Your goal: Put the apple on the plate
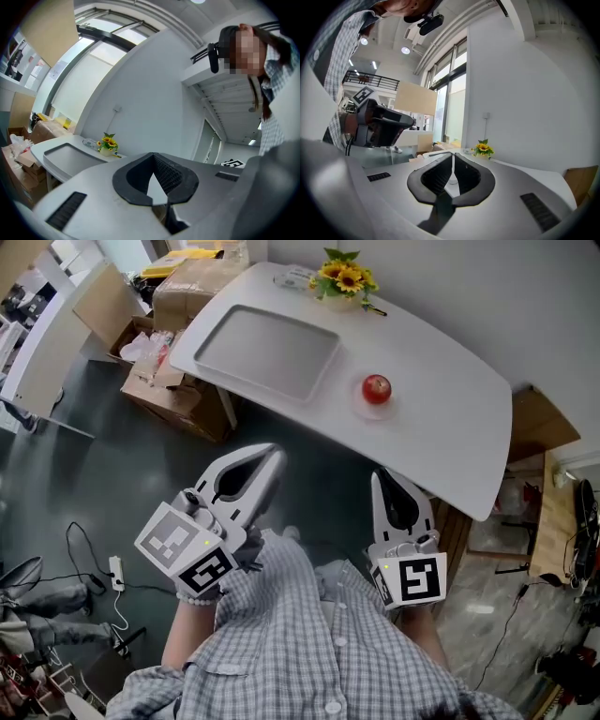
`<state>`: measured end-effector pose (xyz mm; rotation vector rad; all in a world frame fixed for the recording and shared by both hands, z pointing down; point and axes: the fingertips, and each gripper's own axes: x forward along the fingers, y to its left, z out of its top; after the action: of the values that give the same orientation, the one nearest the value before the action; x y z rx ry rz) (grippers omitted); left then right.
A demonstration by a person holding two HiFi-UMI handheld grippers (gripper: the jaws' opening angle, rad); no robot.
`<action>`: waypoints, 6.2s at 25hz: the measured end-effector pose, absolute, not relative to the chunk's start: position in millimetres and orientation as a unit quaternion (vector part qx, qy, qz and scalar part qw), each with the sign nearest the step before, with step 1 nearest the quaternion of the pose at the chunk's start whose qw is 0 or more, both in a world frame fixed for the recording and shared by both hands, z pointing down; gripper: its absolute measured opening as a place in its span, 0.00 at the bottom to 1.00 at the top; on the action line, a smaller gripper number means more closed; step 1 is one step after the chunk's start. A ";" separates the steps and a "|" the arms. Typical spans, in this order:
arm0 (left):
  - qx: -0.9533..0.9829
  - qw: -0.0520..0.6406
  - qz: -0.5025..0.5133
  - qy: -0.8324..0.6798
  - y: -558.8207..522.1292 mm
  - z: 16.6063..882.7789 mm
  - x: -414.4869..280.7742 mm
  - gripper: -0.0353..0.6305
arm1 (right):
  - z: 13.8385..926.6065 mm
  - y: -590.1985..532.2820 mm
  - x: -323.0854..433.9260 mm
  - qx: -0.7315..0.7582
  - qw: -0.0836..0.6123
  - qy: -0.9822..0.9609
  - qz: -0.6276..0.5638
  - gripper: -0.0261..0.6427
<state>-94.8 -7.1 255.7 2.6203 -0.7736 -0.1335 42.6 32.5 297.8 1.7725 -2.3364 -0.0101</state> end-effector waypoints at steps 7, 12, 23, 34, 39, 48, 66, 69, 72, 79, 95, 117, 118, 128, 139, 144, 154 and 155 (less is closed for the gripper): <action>0.940 0.222 -0.043 -0.255 -40.8 273.9 -94.6 0.07 | 312.8 8.9 45.5 0.623 0.131 -0.771 0.015 0.08; 0.941 0.232 -0.040 -0.244 -56.3 280.6 -83.9 0.07 | 318.2 -5.6 64.9 0.639 0.135 -0.757 0.038 0.08; 0.936 0.234 -0.024 -0.261 -97.4 287.4 -58.0 0.07 | 322.1 -61.5 77.2 0.609 0.105 -0.785 0.051 0.08; 0.931 0.237 0.009 -0.279 -161.4 303.6 17.6 0.07 | 341.8 -119.8 145.5 0.588 0.136 -0.794 0.075 0.08; 0.922 0.244 0.037 -0.298 -187.4 320.9 46.3 0.07 | 363.7 -140.3 181.4 0.578 0.164 -0.794 0.094 0.08; 0.882 0.288 0.101 -0.358 -232.0 378.0 77.7 0.07 | 412.6 -172.4 230.7 0.550 0.207 -0.796 0.142 0.08; 0.822 0.352 0.297 -0.336 -231.7 512.5 107.6 0.07 | 509.6 -195.3 252.3 0.528 0.293 -0.765 0.225 0.15; 0.812 0.363 0.314 -0.331 -228.5 526.3 106.9 0.10 | 526.1 -189.3 248.2 0.509 0.300 -0.763 0.262 0.17; 0.806 0.374 0.331 -0.318 -224.4 539.4 109.4 0.18 | 540.2 -184.7 245.2 0.494 0.302 -0.759 0.298 0.18; 0.787 0.400 0.352 -0.311 -221.4 567.0 105.3 0.19 | 558.2 -186.1 241.4 0.494 0.304 -0.743 0.334 0.18; 0.778 0.430 0.352 -0.293 -224.7 577.6 102.1 0.18 | 572.6 -174.3 232.2 0.494 0.237 -0.664 0.508 0.17; 0.763 0.492 0.326 -0.262 -242.8 555.1 105.4 0.13 | 547.4 -185.0 235.7 0.528 0.124 -0.584 0.604 0.11; 0.764 0.492 0.325 -0.261 -243.4 552.0 105.7 0.13 | 543.8 -185.6 236.1 0.529 0.120 -0.584 0.604 0.11; 0.773 0.478 0.313 -0.275 -265.4 520.3 87.7 0.13 | 510.5 -203.5 215.8 0.526 0.090 -0.593 0.603 0.11; 0.761 0.494 0.276 -0.316 -294.2 506.7 25.9 0.13 | 498.0 -248.9 161.1 0.495 0.114 -0.632 0.585 0.11; 0.752 0.499 0.263 -0.340 -310.2 503.7 -11.3 0.13 | 498.0 -272.6 126.2 0.472 0.126 -0.652 0.579 0.11; 0.727 0.518 0.256 -0.372 -334.3 516.5 -76.9 0.13 | 515.9 -311.5 63.7 0.435 0.168 -0.670 0.578 0.11; 0.723 0.522 0.256 -0.374 -335.5 519.5 -82.3 0.13 | 518.6 -314.2 58.3 0.430 0.175 -0.671 0.578 0.11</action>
<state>-82.3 -335.5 519.5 1.7317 -0.8964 0.6133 58.3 -314.2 518.6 1.2199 -1.9023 1.6370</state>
